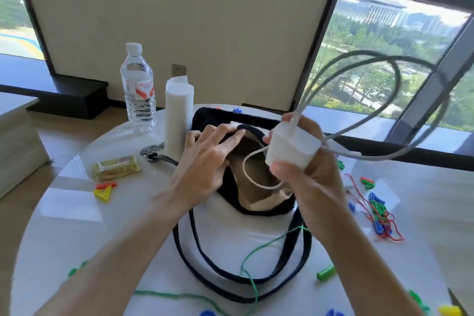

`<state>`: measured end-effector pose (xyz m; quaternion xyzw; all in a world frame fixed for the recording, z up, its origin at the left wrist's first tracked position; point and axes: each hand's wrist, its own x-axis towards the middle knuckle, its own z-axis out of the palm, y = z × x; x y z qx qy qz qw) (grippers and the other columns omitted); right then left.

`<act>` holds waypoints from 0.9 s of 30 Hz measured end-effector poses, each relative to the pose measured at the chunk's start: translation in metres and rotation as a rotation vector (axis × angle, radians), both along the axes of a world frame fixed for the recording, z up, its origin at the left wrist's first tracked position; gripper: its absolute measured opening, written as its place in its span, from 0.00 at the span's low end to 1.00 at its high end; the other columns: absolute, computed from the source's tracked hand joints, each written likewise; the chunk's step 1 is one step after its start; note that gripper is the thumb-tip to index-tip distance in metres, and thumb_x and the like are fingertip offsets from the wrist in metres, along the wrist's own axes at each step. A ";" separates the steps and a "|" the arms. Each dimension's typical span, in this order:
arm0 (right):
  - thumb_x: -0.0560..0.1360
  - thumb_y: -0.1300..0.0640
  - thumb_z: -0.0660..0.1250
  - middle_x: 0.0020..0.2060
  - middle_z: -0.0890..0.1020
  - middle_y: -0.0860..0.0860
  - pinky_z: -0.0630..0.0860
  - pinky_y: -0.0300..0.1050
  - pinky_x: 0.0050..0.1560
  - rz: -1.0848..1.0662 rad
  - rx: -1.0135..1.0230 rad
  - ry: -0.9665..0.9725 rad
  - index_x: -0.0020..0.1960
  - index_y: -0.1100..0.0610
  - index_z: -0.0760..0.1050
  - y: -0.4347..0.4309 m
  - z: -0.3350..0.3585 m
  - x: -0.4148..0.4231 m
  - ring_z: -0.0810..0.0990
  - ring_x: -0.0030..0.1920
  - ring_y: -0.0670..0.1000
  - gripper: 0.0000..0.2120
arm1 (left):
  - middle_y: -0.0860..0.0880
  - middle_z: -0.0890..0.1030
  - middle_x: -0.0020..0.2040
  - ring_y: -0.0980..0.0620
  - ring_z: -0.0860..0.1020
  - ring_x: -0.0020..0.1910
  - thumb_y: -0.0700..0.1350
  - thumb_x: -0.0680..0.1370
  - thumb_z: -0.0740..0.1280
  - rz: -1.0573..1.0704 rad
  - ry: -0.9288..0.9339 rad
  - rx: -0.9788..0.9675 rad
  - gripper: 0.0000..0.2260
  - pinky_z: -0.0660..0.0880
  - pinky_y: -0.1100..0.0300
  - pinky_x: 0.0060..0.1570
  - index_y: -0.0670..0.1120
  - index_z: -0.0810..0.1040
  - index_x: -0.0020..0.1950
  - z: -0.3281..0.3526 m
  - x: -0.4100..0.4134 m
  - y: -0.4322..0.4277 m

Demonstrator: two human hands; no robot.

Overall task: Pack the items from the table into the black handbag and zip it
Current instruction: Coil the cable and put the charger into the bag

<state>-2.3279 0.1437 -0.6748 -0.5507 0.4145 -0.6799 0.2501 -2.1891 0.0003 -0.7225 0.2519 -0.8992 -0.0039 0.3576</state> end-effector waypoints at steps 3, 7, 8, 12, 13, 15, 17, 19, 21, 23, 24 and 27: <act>0.69 0.76 0.67 0.53 0.79 0.46 0.77 0.45 0.47 -0.074 0.084 0.280 0.62 0.55 0.74 -0.020 -0.021 0.005 0.78 0.49 0.56 0.27 | 0.52 0.70 0.68 0.48 0.72 0.61 0.34 0.73 0.69 -0.052 0.081 0.024 0.29 0.72 0.48 0.55 0.45 0.71 0.74 0.006 -0.003 -0.003; 0.70 0.72 0.66 0.45 0.81 0.47 0.76 0.46 0.38 -0.138 0.270 0.369 0.60 0.42 0.75 -0.042 -0.046 0.000 0.78 0.39 0.49 0.29 | 0.51 0.72 0.67 0.48 0.73 0.60 0.30 0.74 0.65 -0.167 0.166 0.091 0.27 0.74 0.52 0.61 0.43 0.72 0.73 0.010 -0.002 -0.002; 0.70 0.69 0.66 0.47 0.81 0.44 0.77 0.45 0.41 -0.158 0.275 0.412 0.60 0.41 0.75 -0.048 -0.049 -0.002 0.80 0.41 0.45 0.27 | 0.51 0.72 0.66 0.48 0.73 0.60 0.29 0.73 0.64 -0.197 0.170 0.104 0.28 0.73 0.54 0.62 0.43 0.72 0.72 0.011 -0.001 -0.002; 0.71 0.66 0.68 0.56 0.81 0.43 0.78 0.47 0.55 -0.252 0.255 0.658 0.65 0.49 0.75 -0.073 -0.044 -0.010 0.80 0.56 0.46 0.25 | 0.51 0.73 0.64 0.49 0.75 0.63 0.29 0.70 0.59 -0.215 0.224 0.171 0.27 0.72 0.56 0.65 0.42 0.76 0.68 0.013 0.005 -0.010; 0.70 0.66 0.69 0.55 0.82 0.45 0.79 0.48 0.55 -0.270 0.268 0.711 0.65 0.51 0.75 -0.079 -0.043 -0.013 0.80 0.54 0.47 0.25 | 0.51 0.73 0.65 0.49 0.74 0.64 0.28 0.69 0.58 -0.193 0.232 0.182 0.29 0.71 0.56 0.66 0.42 0.76 0.68 0.014 0.007 -0.013; 0.72 0.63 0.68 0.57 0.81 0.48 0.78 0.47 0.57 -0.337 0.356 0.873 0.66 0.54 0.74 -0.085 -0.044 -0.015 0.80 0.57 0.52 0.23 | 0.51 0.73 0.64 0.49 0.74 0.63 0.25 0.68 0.59 -0.157 0.229 0.190 0.32 0.70 0.57 0.66 0.42 0.74 0.70 0.015 0.012 -0.017; 0.75 0.60 0.67 0.66 0.77 0.53 0.73 0.47 0.65 -0.425 0.530 1.105 0.72 0.53 0.68 -0.091 -0.043 -0.025 0.75 0.67 0.56 0.26 | 0.52 0.73 0.64 0.50 0.73 0.60 0.24 0.68 0.61 -0.146 0.217 0.170 0.33 0.69 0.60 0.65 0.42 0.73 0.72 0.019 0.016 -0.017; 0.78 0.57 0.66 0.72 0.71 0.55 0.68 0.49 0.71 -0.498 0.787 1.269 0.77 0.52 0.62 -0.097 -0.035 -0.032 0.68 0.73 0.59 0.29 | 0.52 0.72 0.64 0.50 0.72 0.59 0.25 0.69 0.61 -0.148 0.199 0.141 0.33 0.68 0.63 0.64 0.42 0.72 0.73 0.025 0.016 -0.011; 0.80 0.57 0.66 0.75 0.67 0.58 0.64 0.50 0.75 -0.510 0.980 1.264 0.79 0.55 0.59 -0.108 -0.024 -0.018 0.65 0.75 0.59 0.30 | 0.52 0.71 0.66 0.51 0.70 0.59 0.25 0.69 0.61 -0.170 0.168 0.118 0.34 0.71 0.60 0.63 0.43 0.70 0.75 0.031 0.014 -0.002; 0.75 0.77 0.65 0.66 0.65 0.75 0.66 0.56 0.74 -0.674 1.141 1.381 0.73 0.73 0.60 -0.122 -0.017 0.027 0.67 0.68 0.69 0.28 | 0.52 0.71 0.67 0.49 0.70 0.59 0.25 0.69 0.61 -0.212 0.128 0.106 0.35 0.74 0.54 0.59 0.42 0.68 0.76 0.035 0.010 0.007; 0.65 0.90 0.61 0.57 0.64 0.81 0.68 0.59 0.73 -0.822 1.249 1.439 0.67 0.80 0.59 -0.126 -0.010 0.058 0.67 0.61 0.72 0.32 | 0.51 0.70 0.67 0.48 0.70 0.58 0.25 0.69 0.61 -0.229 0.114 0.100 0.35 0.75 0.52 0.58 0.42 0.68 0.76 0.036 0.008 0.012; 0.49 1.00 0.48 0.46 0.62 0.76 0.69 0.66 0.69 -0.845 1.298 1.617 0.66 0.79 0.57 -0.123 -0.020 0.101 0.67 0.56 0.69 0.47 | 0.50 0.69 0.68 0.49 0.69 0.58 0.26 0.70 0.62 -0.245 0.083 0.093 0.35 0.75 0.55 0.58 0.42 0.67 0.77 0.038 0.005 0.018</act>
